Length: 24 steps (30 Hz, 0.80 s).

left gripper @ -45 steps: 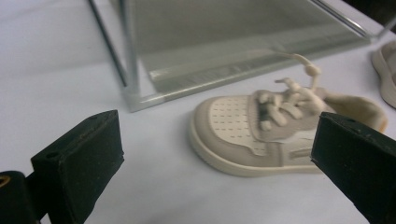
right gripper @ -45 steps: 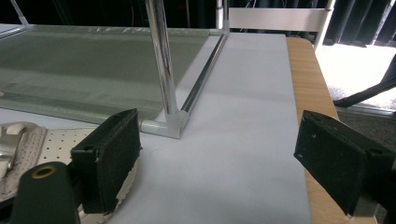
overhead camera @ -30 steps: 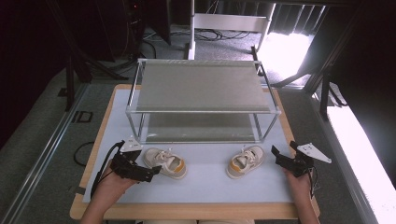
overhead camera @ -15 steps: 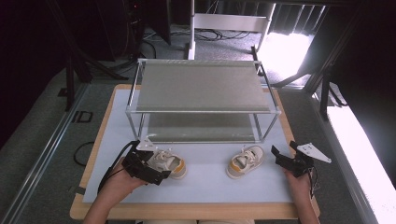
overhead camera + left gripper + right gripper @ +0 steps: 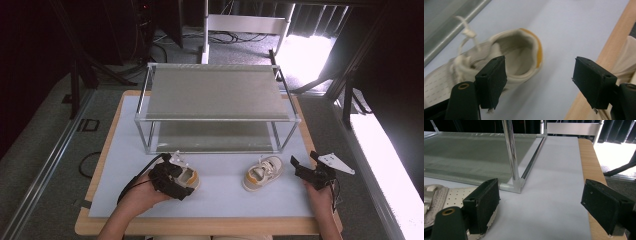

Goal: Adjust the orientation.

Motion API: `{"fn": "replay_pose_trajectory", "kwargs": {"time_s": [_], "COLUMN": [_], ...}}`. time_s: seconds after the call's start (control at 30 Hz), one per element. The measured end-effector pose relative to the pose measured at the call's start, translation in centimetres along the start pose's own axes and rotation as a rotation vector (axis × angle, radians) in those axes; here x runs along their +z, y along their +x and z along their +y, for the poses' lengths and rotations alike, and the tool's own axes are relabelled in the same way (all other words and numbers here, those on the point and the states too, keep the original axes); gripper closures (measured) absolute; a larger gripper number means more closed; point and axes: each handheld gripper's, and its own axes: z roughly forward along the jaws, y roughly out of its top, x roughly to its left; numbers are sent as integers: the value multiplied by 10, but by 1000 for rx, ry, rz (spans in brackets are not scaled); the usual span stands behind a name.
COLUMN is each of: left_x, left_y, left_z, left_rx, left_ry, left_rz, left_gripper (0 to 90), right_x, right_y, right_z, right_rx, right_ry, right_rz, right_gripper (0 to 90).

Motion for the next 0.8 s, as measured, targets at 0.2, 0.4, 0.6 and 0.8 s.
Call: {"fn": "replay_pose_trajectory", "kwargs": {"time_s": [0.2,0.4,0.6,0.8], "left_x": [9,20,30,40], "left_y": [-2,1,2,4], "left_z": [13,25,28,31], "left_rx": [5,-46,-48,-56], "left_ry": [37,108,141,186], "left_rz": [-14,8,-3,-16], "left_gripper": [342,433,533,587], "right_x": [0,0,1,1], "right_y": [0,0,0,0], "right_z": [0,0,0,0], "right_rx": [-1,0,-1,-3], "right_ry": [2,1,3,5], "right_rz": [0,2,4,4], "right_gripper": [149,149,151,152]}}
